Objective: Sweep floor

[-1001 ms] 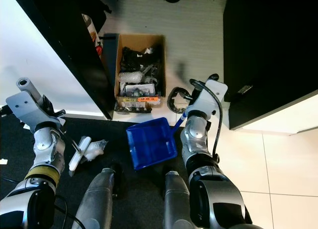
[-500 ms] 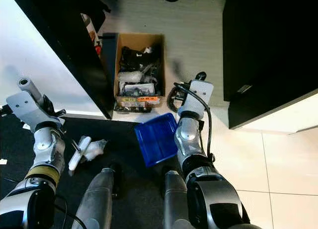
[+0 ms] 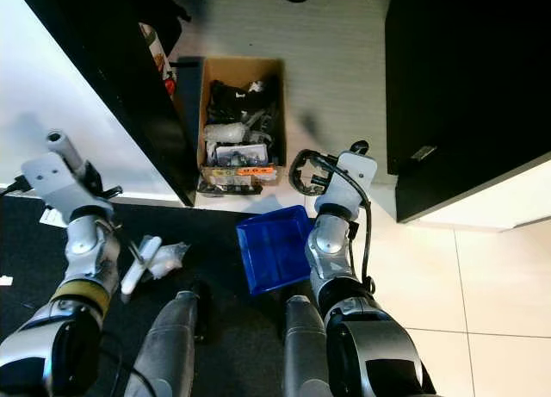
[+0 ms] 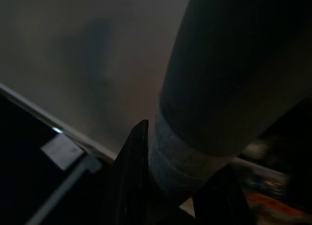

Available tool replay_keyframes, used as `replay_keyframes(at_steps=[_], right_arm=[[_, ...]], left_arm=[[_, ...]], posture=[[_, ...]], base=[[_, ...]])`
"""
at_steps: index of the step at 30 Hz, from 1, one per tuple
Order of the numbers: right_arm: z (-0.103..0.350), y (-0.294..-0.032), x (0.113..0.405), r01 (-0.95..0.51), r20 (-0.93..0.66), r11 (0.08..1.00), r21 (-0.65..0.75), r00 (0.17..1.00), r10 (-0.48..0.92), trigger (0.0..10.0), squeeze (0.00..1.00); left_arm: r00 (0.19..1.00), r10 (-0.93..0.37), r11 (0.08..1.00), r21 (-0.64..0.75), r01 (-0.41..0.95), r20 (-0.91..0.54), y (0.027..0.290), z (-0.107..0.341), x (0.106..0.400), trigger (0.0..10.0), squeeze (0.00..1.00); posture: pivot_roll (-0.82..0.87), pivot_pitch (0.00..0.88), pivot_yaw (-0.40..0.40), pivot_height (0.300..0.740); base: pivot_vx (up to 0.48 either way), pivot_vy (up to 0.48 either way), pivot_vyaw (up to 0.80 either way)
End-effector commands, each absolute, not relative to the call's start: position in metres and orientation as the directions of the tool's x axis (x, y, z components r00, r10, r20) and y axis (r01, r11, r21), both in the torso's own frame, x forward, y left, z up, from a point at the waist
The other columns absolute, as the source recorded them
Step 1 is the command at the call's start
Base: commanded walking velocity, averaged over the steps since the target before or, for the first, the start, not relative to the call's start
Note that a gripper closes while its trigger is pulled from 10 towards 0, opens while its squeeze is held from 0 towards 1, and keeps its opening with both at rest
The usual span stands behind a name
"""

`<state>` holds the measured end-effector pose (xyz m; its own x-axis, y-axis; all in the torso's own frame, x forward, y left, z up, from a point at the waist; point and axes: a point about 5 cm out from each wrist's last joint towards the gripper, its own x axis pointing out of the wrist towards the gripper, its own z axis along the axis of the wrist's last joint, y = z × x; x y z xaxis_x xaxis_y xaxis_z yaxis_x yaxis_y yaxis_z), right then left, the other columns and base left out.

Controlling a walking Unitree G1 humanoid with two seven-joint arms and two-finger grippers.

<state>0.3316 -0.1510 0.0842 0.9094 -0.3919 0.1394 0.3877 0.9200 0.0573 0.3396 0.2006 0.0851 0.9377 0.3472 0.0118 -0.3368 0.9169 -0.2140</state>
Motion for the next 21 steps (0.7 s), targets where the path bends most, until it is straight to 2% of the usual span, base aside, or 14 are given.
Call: replay_keyframes(at_steps=[1, 2, 3, 4, 6, 7, 8, 9, 11, 14, 18, 21], right_arm=[[0.063, -0.160, 0.320, 0.426, 0.053, 0.904, 0.011, 0.903, -0.426, 10.0, 0.00], [0.063, -0.160, 0.320, 0.426, 0.053, 0.904, 0.011, 0.903, -0.426, 10.0, 0.00], [0.061, -0.161, 0.320, 0.432, 0.043, 0.902, 0.006, 0.901, -0.431, 10.0, 0.00], [0.061, -0.161, 0.320, 0.432, 0.043, 0.902, 0.006, 0.901, -0.431, 10.0, 0.00], [0.058, -0.163, 0.318, 0.445, 0.025, 0.896, -0.001, 0.895, -0.445, 10.0, 0.00], [0.058, -0.163, 0.318, 0.445, 0.025, 0.896, -0.001, 0.895, -0.445, 10.0, 0.00], [0.057, -0.164, 0.317, 0.452, 0.020, 0.892, -0.002, 0.892, -0.452, 10.0, 0.00], [0.057, -0.164, 0.317, 0.452, 0.020, 0.892, -0.002, 0.892, -0.452, 10.0, 0.00], [0.056, -0.168, 0.316, 0.467, 0.017, 0.884, -0.002, 0.884, -0.467, 10.0, 0.00], [0.056, -0.171, 0.316, 0.476, 0.018, 0.879, -0.002, 0.879, -0.476, 10.0, 0.00], [0.056, -0.172, 0.316, 0.479, 0.018, 0.878, -0.002, 0.877, -0.479, 10.0, 0.00], [0.056, -0.174, 0.316, 0.484, 0.013, 0.875, -0.002, 0.875, -0.484, 10.0, 0.00]], left_arm=[[0.969, 0.243, 0.895, -0.373, -0.245, -0.053, 0.154, 0.082, 0.347, 10.0, 0.00], [0.969, 0.243, 0.895, -0.373, -0.245, -0.053, 0.154, 0.082, 0.347, 10.0, 0.00], [0.981, 0.191, 0.895, -0.403, -0.193, -0.046, 0.136, 0.087, 0.351, 10.0, 0.00], [0.981, 0.191, 0.895, -0.403, -0.193, -0.046, 0.136, 0.087, 0.351, 10.0, 0.00], [0.999, 0.047, 0.881, -0.470, -0.054, -0.026, 0.091, 0.100, 0.358, 10.0, 0.00], [0.999, 0.047, 0.881, -0.470, -0.054, -0.026, 0.091, 0.100, 0.358, 10.0, 0.00], [0.999, -0.038, 0.861, -0.507, 0.032, -0.003, 0.066, 0.110, 0.359, 10.0, 0.00], [0.999, -0.038, 0.861, -0.507, 0.032, -0.003, 0.066, 0.110, 0.359, 10.0, 0.00], [0.988, -0.134, 0.809, -0.567, 0.156, 0.081, 0.032, 0.136, 0.362, 10.0, 0.00], [0.981, -0.136, 0.757, -0.624, 0.193, 0.138, 0.021, 0.160, 0.368, 10.0, 0.00], [0.978, -0.129, 0.729, -0.653, 0.205, 0.164, 0.019, 0.172, 0.371, 10.0, 0.00], [0.965, -0.144, 0.674, -0.692, 0.257, 0.218, 0.016, 0.198, 0.377, 10.0, 0.00]], posture=[[0.01, 0.355, -0.026, 0.740], [0.01, 0.355, -0.026, 0.740], [0.01, 0.355, -0.026, 0.740], [0.01, 0.355, -0.026, 0.740], [0.01, 0.353, -0.022, 0.740], [0.01, 0.353, -0.022, 0.740], [0.01, 0.350, -0.019, 0.740], [0.01, 0.350, -0.019, 0.740], [0.01, 0.345, -0.010, 0.740], [0.01, 0.337, -0.006, 0.740], [0.01, 0.334, -0.006, 0.740], [0.01, 0.318, -0.008, 0.740]], base=[[0.000, 0.000, 0.00], [0.000, 0.000, 0.00], [0.000, 0.000, 0.00], [0.000, 0.000, 0.00], [0.000, 0.000, 0.00], [0.000, 0.000, 0.00], [0.000, 0.000, 0.00], [0.000, 0.000, 0.00], [0.000, 0.000, 0.00], [0.000, 0.000, 0.00], [0.000, 0.000, 0.00], [0.000, 0.000, 0.00]])
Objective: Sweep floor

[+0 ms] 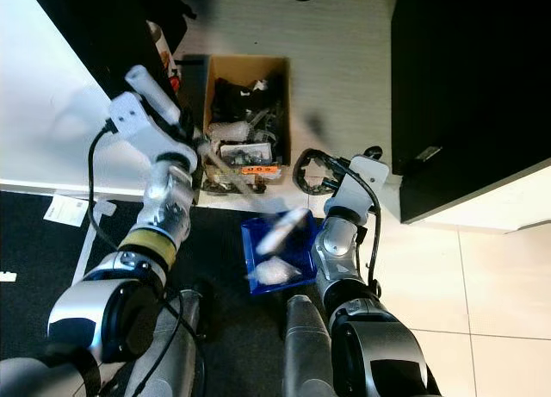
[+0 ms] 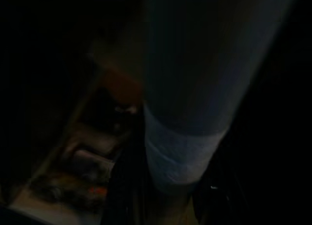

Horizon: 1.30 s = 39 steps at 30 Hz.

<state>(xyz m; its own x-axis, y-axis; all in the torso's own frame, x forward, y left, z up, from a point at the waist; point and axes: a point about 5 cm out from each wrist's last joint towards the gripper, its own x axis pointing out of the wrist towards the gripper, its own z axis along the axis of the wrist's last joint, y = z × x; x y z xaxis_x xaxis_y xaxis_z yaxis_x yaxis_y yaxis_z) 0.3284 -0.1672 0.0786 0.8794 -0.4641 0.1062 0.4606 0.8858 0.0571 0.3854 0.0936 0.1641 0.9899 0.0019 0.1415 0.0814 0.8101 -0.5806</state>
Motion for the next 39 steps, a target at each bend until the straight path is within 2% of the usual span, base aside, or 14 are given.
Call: replay_keyframes(at_steps=[1, 5, 6, 9, 11, 13, 17, 19, 21, 25, 26, 28, 32, 39], right_arm=[[0.056, -0.175, 0.316, 0.486, 0.010, 0.874, -0.003, 0.874, -0.486, 10.0, 0.00], [0.056, -0.177, 0.316, 0.488, 0.002, 0.873, -0.004, 0.873, -0.488, 10.0, 0.00], [0.056, -0.182, 0.318, 0.500, -0.013, 0.866, 0.005, 0.866, -0.500, 10.0, 0.00], [0.056, -0.185, 0.318, 0.509, -0.027, 0.860, 0.021, 0.861, -0.509, 10.0, 0.00], [0.056, -0.185, 0.318, 0.509, -0.027, 0.860, 0.021, 0.861, -0.509, 10.0, 0.00], [0.055, -0.191, 0.319, 0.528, -0.071, 0.847, 0.066, 0.849, -0.524, 10.0, 0.00], [0.051, -0.199, 0.319, 0.541, -0.127, 0.831, 0.130, 0.840, -0.527, 10.0, 0.00], [0.051, -0.199, 0.319, 0.541, -0.127, 0.831, 0.130, 0.840, -0.527, 10.0, 0.00], [0.049, -0.206, 0.318, 0.548, -0.156, 0.820, 0.164, 0.836, -0.527, 10.0, 0.00], [0.048, -0.209, 0.317, 0.550, -0.162, 0.818, 0.169, 0.834, -0.528, 10.0, 0.00], [0.048, -0.209, 0.317, 0.550, -0.162, 0.818, 0.169, 0.834, -0.528, 10.0, 0.00], [0.047, -0.212, 0.316, 0.539, -0.164, 0.824, 0.175, 0.841, -0.515, 10.0, 0.00], [0.048, -0.212, 0.318, 0.499, -0.154, 0.843, 0.201, 0.866, -0.476, 10.0, 0.00], [0.064, -0.219, 0.331, 0.407, -0.129, 0.824, 0.393, 0.912, -0.389, 10.0, 0.00]], left_arm=[[0.960, -0.170, 0.658, -0.699, 0.280, 0.224, 0.015, 0.207, 0.378, 10.0, 0.00], [0.948, -0.235, 0.673, -0.668, 0.317, 0.213, 0.020, 0.215, 0.379, 10.0, 0.00], [0.943, -0.275, 0.753, -0.567, 0.334, 0.191, 0.039, 0.213, 0.379, 10.0, 0.00], [0.941, -0.284, 0.830, -0.445, 0.337, 0.183, 0.063, 0.211, 0.378, 10.0, 0.00], [0.941, -0.284, 0.830, -0.445, 0.337, 0.183, 0.063, 0.211, 0.378, 10.0, 0.00], [0.930, -0.306, 0.868, -0.341, 0.360, 0.203, 0.100, 0.219, 0.375, 10.0, 0.00], [0.894, -0.389, 0.852, -0.283, 0.441, 0.223, 0.131, 0.235, 0.363, 10.0, 0.00], [0.894, -0.389, 0.852, -0.283, 0.441, 0.223, 0.131, 0.235, 0.363, 10.0, 0.00], [0.836, -0.513, 0.822, -0.168, 0.544, 0.196, 0.158, 0.254, 0.343, 10.0, 0.00], [0.822, -0.547, 0.817, -0.115, 0.566, 0.158, 0.171, 0.261, 0.335, 10.0, 0.00], [0.822, -0.547, 0.817, -0.115, 0.566, 0.158, 0.171, 0.261, 0.335, 10.0, 0.00], [0.864, -0.499, 0.866, 0.027, 0.499, 0.057, 0.201, 0.257, 0.328, 10.0, 0.00], [0.904, -0.426, 0.898, 0.112, 0.426, -0.032, 0.216, 0.237, 0.325, 10.0, 0.00], [0.942, -0.198, 0.924, 0.268, 0.271, -0.272, 0.249, 0.171, 0.308, 10.0, 0.00]], posture=[[0.01, 0.304, -0.008, 0.740], [0.02, 0.285, -0.008, 0.740], [0.02, 0.265, -0.006, 0.740], [0.02, 0.253, -0.005, 0.740], [0.02, 0.253, -0.005, 0.740], [0.04, 0.221, -0.008, 0.740], [0.05, 0.197, -0.014, 0.740], [0.05, 0.197, -0.014, 0.740], [0.06, 0.187, -0.017, 0.740], [0.06, 0.173, -0.023, 0.740], [0.06, 0.173, -0.023, 0.740], [0.08, 0.157, -0.028, 0.740], [0.07, 0.150, -0.026, 0.740], [0.05, 0.134, -0.021, 0.740]], base=[[0.000, 0.000, 0.00], [0.000, 0.000, 0.00], [0.000, 0.000, 0.00], [0.000, 0.000, 0.00], [0.000, 0.000, 0.00], [0.000, 0.000, 0.00], [0.000, 0.000, 0.00], [0.000, 0.000, 0.00], [0.000, 0.000, 0.00], [0.000, 0.000, 0.00], [0.000, 0.000, 0.00], [0.000, 0.000, 0.00], [0.000, 0.000, 0.00], [0.000, 0.000, 0.00]])
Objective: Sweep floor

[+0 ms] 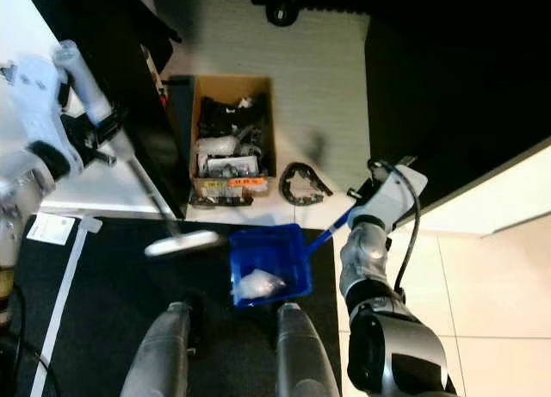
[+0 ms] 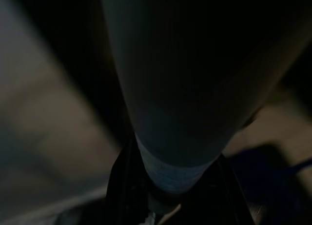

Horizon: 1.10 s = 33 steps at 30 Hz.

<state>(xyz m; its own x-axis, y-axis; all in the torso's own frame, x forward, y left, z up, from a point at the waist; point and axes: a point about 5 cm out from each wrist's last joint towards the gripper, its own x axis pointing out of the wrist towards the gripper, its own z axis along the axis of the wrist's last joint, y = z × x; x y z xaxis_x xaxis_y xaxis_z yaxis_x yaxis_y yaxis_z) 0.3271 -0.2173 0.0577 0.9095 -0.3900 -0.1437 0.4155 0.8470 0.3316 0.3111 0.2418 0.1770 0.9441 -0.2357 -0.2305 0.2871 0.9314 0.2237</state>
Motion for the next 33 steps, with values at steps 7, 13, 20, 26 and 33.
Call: replay_keyframes(at_steps=[7, 13, 20, 26, 33], right_arm=[[0.089, -0.238, 0.346, 0.424, -0.108, 0.744, 0.517, 0.894, -0.434, 10.0, 0.00], [0.108, -0.247, 0.355, 0.413, -0.074, 0.723, 0.554, 0.889, -0.451, 10.0, 0.00], [0.138, -0.259, 0.366, 0.439, -0.018, 0.693, 0.572, 0.851, -0.525, 10.0, 0.00], [0.152, -0.257, 0.371, 0.442, 0.011, 0.681, 0.584, 0.835, -0.550, 10.0, 0.00], [0.178, -0.247, 0.383, 0.487, 0.026, 0.652, 0.581, 0.790, -0.613, 10.0, 0.00]], left_arm=[[0.971, -0.100, 0.970, 0.195, 0.144, -0.218, 0.256, 0.141, 0.302, 10.0, 0.00], [0.977, -0.040, 0.983, 0.167, 0.076, -0.210, 0.256, 0.127, 0.298, 10.0, 0.00], [0.985, -0.019, 0.990, 0.137, 0.043, -0.171, 0.251, 0.124, 0.297, 10.0, 0.00], [0.989, -0.016, 0.991, 0.131, 0.036, -0.150, 0.249, 0.123, 0.297, 10.0, 0.00], [0.992, -0.001, 0.993, 0.119, 0.017, -0.128, 0.245, 0.120, 0.297, 10.0, 0.00]], posture=[[0.04, 0.134, -0.023, 0.740], [0.04, 0.134, -0.023, 0.740], [0.03, 0.137, -0.027, 0.740], [0.03, 0.143, -0.029, 0.740], [0.03, 0.154, -0.044, 0.740]], base=[[0.000, 0.000, 0.00], [0.000, 0.000, 0.00], [0.000, 0.000, 0.00], [0.000, 0.000, 0.00], [0.000, 0.000, 0.00]])
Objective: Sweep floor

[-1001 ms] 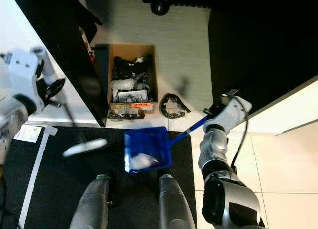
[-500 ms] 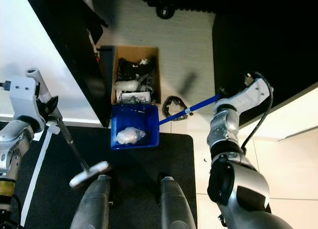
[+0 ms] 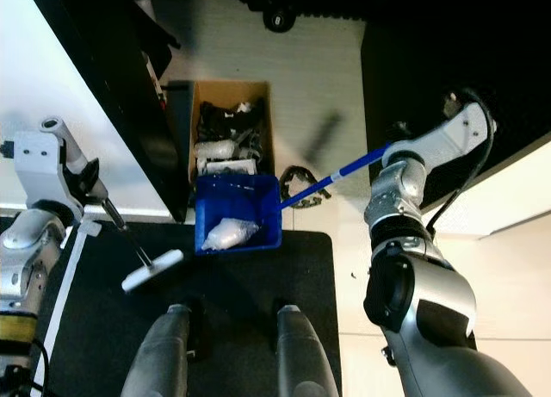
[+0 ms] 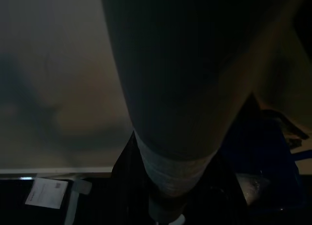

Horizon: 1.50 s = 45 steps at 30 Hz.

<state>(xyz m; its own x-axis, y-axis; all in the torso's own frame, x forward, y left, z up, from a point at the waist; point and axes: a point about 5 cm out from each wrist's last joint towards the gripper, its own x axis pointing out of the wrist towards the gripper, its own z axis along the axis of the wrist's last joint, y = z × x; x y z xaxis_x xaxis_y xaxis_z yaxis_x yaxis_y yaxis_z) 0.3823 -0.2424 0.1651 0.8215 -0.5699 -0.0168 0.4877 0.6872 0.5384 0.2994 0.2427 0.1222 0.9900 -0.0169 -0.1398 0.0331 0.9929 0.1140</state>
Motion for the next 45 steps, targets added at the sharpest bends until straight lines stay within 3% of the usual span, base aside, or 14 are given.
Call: replay_keyframes(at_steps=[1, 5, 9, 19, 22, 25, 39, 45], right_arm=[[0.184, -0.243, 0.385, 0.511, 0.031, 0.650, 0.563, 0.773, -0.634, 10.0, 0.00], [0.195, -0.233, 0.390, 0.502, 0.058, 0.671, 0.545, 0.776, -0.628, 10.0, 0.00], [0.209, -0.214, 0.396, 0.372, 0.191, 0.774, 0.512, 0.830, -0.525, 10.0, 0.00], [0.232, -0.216, 0.398, 0.308, 0.266, 0.756, 0.577, 0.804, -0.531, 10.0, 0.00], [0.242, -0.214, 0.402, 0.227, 0.299, 0.772, 0.594, 0.829, -0.473, 10.0, 0.00], [0.249, -0.208, 0.407, 0.068, 0.344, 0.806, 0.589, 0.881, -0.326, 10.0, 0.00], [0.260, -0.217, 0.412, 0.041, 0.317, 0.857, 0.514, 0.919, -0.234, 10.0, 0.00], [0.251, -0.224, 0.413, 0.083, 0.222, 0.894, 0.441, 0.955, -0.199, 10.0, 0.00]], left_arm=[[0.992, 0.003, 0.993, 0.116, 0.011, -0.125, 0.245, 0.119, 0.296, 10.0, 0.00], [0.993, 0.008, 0.994, 0.110, 0.005, -0.122, 0.243, 0.116, 0.293, 10.0, 0.00], [0.994, -0.034, 0.995, 0.087, 0.043, -0.107, 0.232, 0.103, 0.287, 10.0, 0.00], [0.992, -0.060, 0.993, 0.094, 0.071, -0.115, 0.223, 0.095, 0.287, 10.0, 0.00], [0.989, -0.066, 0.992, 0.095, 0.079, -0.129, 0.222, 0.094, 0.287, 10.0, 0.00], [0.983, -0.091, 0.989, 0.097, 0.108, -0.158, 0.221, 0.091, 0.287, 10.0, 0.00], [0.970, -0.154, 0.980, 0.098, 0.174, -0.187, 0.214, 0.084, 0.285, 10.0, 0.00], [0.965, -0.170, 0.976, 0.098, 0.193, -0.200, 0.213, 0.083, 0.284, 10.0, 0.00]], posture=[[0.03, 0.156, -0.050, 0.740], [0.04, 0.159, -0.064, 0.740], [0.04, 0.154, -0.065, 0.740], [0.04, 0.127, -0.060, 0.740], [0.03, 0.122, -0.060, 0.740], [0.03, 0.115, -0.059, 0.740], [0.02, 0.098, -0.042, 0.740], [0.02, 0.087, -0.039, 0.740]], base=[[0.000, 0.000, 0.00], [0.000, 0.000, 0.00], [0.000, 0.000, 0.00], [0.000, 0.000, 0.00], [0.000, 0.000, 0.00], [0.000, 0.000, 0.00], [0.000, 0.000, 0.00], [0.000, 0.000, 0.00]])
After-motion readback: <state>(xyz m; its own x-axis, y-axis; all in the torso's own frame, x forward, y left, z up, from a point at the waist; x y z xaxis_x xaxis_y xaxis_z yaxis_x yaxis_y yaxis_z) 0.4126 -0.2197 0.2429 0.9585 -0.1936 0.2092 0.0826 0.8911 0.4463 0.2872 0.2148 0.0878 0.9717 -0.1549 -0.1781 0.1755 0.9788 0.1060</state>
